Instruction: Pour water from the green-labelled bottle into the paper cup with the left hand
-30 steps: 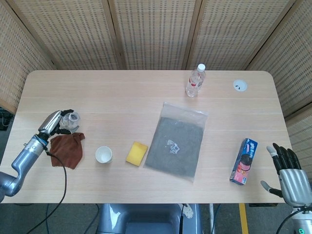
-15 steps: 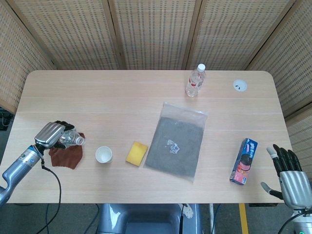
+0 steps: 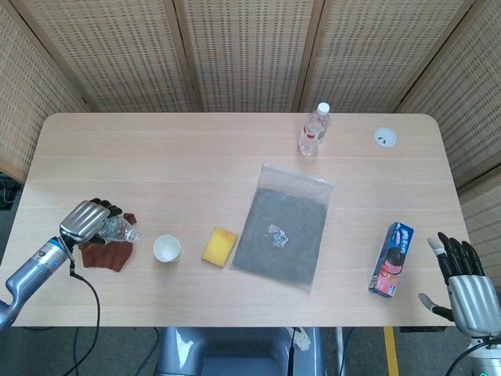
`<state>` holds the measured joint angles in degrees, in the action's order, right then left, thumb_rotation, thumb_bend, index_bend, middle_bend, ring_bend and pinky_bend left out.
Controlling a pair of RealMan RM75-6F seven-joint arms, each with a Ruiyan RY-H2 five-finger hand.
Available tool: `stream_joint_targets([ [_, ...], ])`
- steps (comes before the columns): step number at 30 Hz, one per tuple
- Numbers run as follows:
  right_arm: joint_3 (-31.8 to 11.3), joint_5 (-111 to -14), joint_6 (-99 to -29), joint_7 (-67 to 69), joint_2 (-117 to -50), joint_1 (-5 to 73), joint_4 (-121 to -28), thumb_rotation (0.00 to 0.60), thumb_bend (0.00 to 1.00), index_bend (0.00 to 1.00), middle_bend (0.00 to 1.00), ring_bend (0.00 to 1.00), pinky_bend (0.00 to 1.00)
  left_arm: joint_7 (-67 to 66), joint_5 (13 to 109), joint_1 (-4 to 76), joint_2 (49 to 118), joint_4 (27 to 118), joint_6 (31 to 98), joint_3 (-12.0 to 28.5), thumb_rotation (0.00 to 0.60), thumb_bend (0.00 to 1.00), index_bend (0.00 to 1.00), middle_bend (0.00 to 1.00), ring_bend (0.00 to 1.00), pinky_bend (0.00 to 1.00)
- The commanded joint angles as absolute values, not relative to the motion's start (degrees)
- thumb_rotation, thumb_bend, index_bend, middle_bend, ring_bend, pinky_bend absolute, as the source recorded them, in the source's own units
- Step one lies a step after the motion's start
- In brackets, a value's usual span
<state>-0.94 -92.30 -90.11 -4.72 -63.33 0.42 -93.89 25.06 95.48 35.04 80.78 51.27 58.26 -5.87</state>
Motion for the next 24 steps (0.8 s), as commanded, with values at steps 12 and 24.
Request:
stream_joint_targets([
  [12,-1.1,-91.9,-89.9,-3.7,-63.1,0.5,-93.8,0.6,0.0,0.0,0.0,0.0,0.0,14.9,93.8,37.4,80.7,54.2,54.1,-5.2,0.6,0.61,0.71,0.57,0.34,0.35],
  [24,-1.3,-91.5,-89.8,-2.7,-62.8,0.5,-93.7,0.6,0.0,0.0,0.0,0.0,0.0,4.2,91.4,38.9,79.7,58.9,51.6,-3.4,0.6,0.61,0.71,0.57,0.34,0.35],
])
